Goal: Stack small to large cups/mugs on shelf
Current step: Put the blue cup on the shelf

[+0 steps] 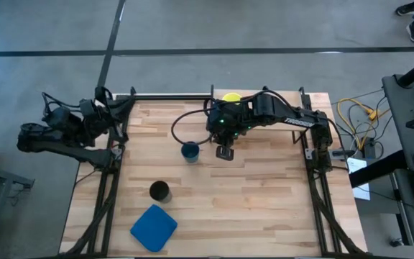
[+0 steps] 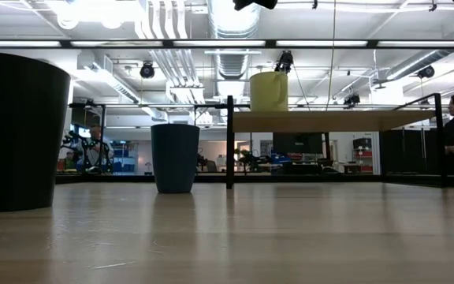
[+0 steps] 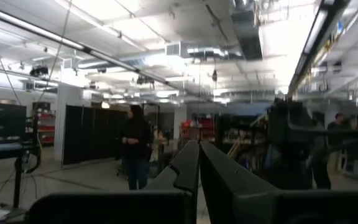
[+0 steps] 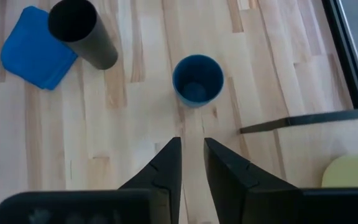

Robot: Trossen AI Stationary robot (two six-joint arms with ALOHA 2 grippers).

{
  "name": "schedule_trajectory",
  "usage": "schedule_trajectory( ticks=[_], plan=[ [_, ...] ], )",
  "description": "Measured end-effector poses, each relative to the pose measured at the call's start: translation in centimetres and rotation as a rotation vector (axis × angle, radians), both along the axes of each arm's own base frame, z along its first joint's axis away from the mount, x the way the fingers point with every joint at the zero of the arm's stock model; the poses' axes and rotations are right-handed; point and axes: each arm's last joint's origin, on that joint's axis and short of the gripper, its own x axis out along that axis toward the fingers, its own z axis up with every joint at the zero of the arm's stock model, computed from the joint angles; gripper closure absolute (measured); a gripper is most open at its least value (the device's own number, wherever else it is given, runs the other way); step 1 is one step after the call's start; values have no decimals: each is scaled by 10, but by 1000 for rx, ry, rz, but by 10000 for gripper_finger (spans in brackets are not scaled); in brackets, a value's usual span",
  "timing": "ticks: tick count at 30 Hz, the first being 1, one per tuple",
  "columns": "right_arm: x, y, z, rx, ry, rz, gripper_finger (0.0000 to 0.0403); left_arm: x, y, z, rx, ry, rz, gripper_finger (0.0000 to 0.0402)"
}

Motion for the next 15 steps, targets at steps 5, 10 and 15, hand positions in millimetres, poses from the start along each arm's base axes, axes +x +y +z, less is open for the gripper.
schedule_trajectory(
  ticks=[5, 10, 15],
  plan=[
    [-3, 0, -2, 19, 34, -31, 338, 22, -3, -7, 24, 201, 1, 401],
    [-8, 1, -4, 36, 90, -63, 339, 58, -7, -15, 44, 372, -1, 401],
    [-12, 3, -6, 35, 140, -58, 338, 92, -11, -21, 47, 537, 24, 401]
  ],
)
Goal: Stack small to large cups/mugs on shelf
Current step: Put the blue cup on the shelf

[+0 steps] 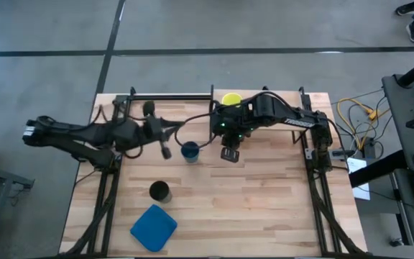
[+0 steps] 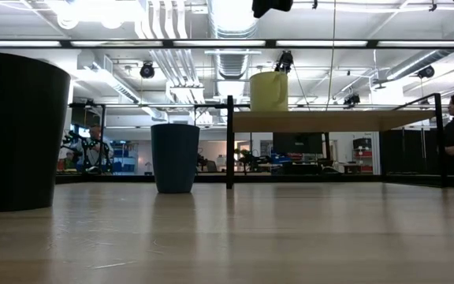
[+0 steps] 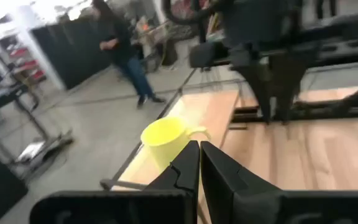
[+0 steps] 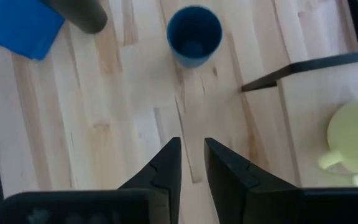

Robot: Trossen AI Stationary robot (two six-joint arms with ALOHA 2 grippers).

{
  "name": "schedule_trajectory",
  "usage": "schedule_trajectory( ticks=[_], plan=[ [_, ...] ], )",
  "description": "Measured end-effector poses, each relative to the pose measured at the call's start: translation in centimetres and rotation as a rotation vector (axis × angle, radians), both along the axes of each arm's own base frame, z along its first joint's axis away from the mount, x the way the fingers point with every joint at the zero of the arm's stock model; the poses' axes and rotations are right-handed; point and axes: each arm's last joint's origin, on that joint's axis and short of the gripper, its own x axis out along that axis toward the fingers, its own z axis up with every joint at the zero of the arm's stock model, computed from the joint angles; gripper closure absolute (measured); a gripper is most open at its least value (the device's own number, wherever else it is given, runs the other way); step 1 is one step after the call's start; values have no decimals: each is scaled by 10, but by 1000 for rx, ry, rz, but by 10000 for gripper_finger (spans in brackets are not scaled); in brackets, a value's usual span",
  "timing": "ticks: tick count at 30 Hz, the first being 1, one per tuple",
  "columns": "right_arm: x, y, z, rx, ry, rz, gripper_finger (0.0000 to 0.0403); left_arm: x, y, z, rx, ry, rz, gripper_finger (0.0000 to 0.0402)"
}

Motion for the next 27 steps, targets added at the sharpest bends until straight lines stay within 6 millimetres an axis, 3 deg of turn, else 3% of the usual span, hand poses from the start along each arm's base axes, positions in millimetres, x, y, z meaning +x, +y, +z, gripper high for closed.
schedule_trajectory(
  ticks=[8, 13, 21, 27],
  plan=[
    [-3, 6, -1, 5, 29, 4, 339, 20, -1, 30, -132, 299, 93, 401],
    [-3, 11, -1, 19, 29, -16, 338, 27, -4, 51, -176, 356, 27, 401],
    [-4, 27, 0, 19, 27, 28, 336, 41, -8, 17, -305, 610, 49, 401],
    [-9, 37, 4, 17, 14, 53, 328, 63, -11, 8, -331, 605, 59, 401]
  ],
)
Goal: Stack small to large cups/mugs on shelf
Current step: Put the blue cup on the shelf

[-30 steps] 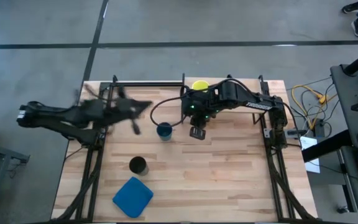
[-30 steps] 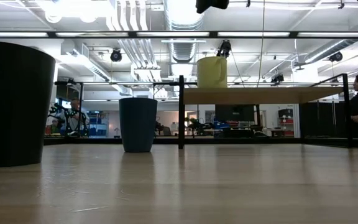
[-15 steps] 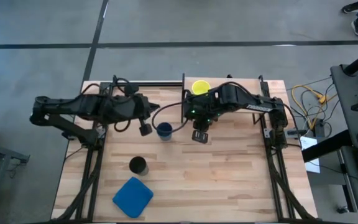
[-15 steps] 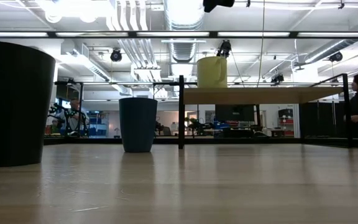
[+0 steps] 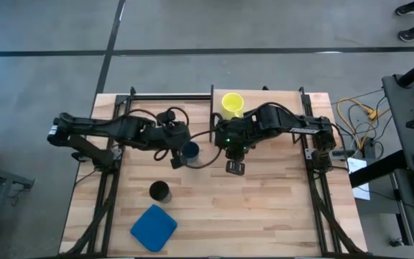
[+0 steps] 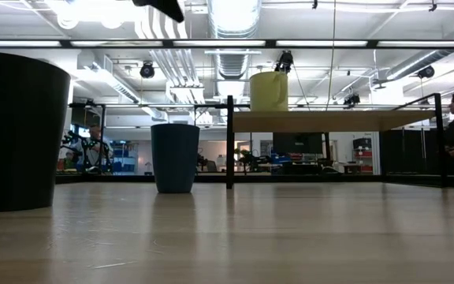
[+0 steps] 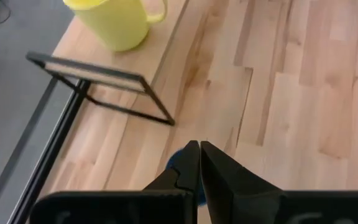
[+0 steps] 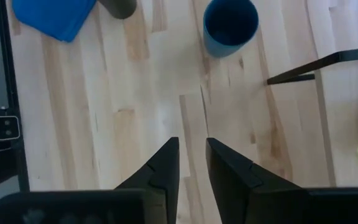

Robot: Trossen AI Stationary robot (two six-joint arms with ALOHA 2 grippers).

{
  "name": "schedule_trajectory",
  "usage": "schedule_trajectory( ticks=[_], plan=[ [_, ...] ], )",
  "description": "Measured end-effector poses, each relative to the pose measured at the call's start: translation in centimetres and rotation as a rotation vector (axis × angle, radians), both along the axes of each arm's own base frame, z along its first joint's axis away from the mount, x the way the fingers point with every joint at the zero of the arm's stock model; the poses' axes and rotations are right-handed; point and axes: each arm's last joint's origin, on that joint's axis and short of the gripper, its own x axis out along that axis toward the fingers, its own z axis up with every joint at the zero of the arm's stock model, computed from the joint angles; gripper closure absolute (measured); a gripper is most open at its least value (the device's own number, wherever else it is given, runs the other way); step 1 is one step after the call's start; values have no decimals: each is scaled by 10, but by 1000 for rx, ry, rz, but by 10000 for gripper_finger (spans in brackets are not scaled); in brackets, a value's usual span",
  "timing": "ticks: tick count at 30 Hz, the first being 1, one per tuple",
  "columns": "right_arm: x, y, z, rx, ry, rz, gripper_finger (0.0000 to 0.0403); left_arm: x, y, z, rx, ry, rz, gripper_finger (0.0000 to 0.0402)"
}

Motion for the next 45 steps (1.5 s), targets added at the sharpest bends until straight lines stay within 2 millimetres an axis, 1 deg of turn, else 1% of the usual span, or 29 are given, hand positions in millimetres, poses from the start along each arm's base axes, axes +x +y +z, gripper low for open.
schedule_trajectory(
  ticks=[7, 9, 13, 18, 23, 26, 30, 33, 36, 38, 45],
  plan=[
    [-5, 0, 5, -3, -16, -1, 332, 11, -1, -5, -10, 19, 1, 401],
    [-7, 0, 7, -2, -22, -1, 332, 11, 0, -6, -54, 6, 33, 401],
    [-10, -1, 11, -1, -33, -1, 329, 15, 5, -12, -199, 7, 64, 401],
    [-14, -1, 15, 0, -47, 0, 329, 21, 11, -18, -268, 20, 68, 401],
    [-18, -1, 19, 2, -58, 0, 332, 36, 16, -34, -314, 72, 67, 398],
    [-19, -1, 19, 2, -60, 1, 330, 48, 20, -48, -295, 129, 51, 383],
    [-19, -1, 19, 1, -59, 1, 328, 61, 29, -66, -286, 202, 55, 348],
    [-19, -1, 19, 2, -59, 2, 330, 67, 34, -71, -312, 210, 59, 320],
    [-19, -1, 20, -2, -60, 8, 334, 70, 33, -73, -397, 205, 78, 300],
    [-19, -1, 20, -2, -60, 9, 335, 72, 32, -78, -436, 211, 131, 294],
    [-19, -1, 20, -13, -61, 34, 330, 74, 35, -95, -469, 249, 220, 292]
  ],
)
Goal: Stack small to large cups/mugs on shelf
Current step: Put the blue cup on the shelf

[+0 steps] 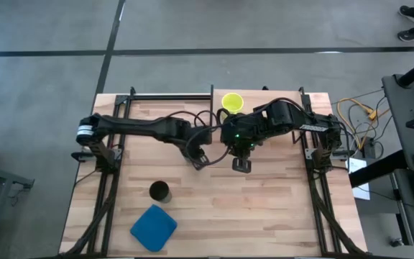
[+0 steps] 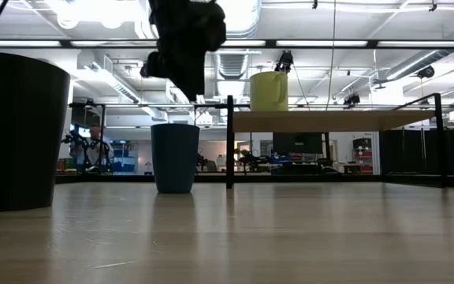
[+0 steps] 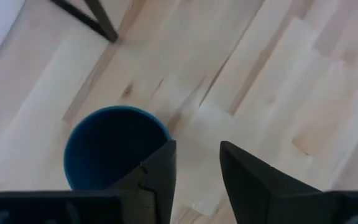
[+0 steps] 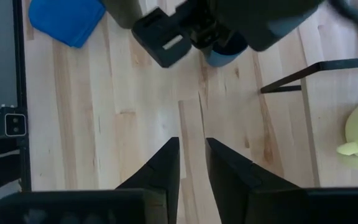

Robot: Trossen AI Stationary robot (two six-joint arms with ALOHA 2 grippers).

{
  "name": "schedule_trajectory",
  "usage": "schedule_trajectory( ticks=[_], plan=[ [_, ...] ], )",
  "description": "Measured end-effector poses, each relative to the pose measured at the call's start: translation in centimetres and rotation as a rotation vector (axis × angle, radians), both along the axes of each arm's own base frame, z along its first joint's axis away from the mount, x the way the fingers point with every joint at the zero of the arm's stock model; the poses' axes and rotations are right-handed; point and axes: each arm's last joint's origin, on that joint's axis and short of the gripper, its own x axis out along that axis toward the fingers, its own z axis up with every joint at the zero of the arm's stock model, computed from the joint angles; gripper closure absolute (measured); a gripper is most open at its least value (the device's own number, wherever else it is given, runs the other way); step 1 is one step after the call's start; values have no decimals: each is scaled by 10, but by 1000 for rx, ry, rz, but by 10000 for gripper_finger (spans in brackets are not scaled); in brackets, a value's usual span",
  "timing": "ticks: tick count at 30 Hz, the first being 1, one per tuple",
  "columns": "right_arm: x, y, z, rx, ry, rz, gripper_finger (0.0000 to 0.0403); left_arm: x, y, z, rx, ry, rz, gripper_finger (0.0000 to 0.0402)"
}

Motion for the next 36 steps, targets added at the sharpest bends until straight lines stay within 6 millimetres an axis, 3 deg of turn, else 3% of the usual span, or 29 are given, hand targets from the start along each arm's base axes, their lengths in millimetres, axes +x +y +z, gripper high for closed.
schedule_trajectory(
  ticks=[10, 17, 22, 26, 30, 36],
  plan=[
    [0, 2, 0, -16, -1, 48, 333, 3, 2, -6, 18, 18, 11, 292],
    [0, 3, 0, -58, -4, 134, 328, -5, 7, -2, 39, 65, -17, 292],
    [3, 3, -6, -87, 12, 190, 332, -35, 15, 25, 108, 114, 27, 292],
    [19, 3, -18, -90, -42, 184, 330, -62, 18, 60, 197, -3, 79, 292],
    [40, 4, -37, -111, -123, 218, 326, -91, 18, 91, 247, -141, 121, 292],
    [59, 4, -74, -189, -151, 344, 328, -135, 18, 122, 315, -265, 182, 292]
  ],
)
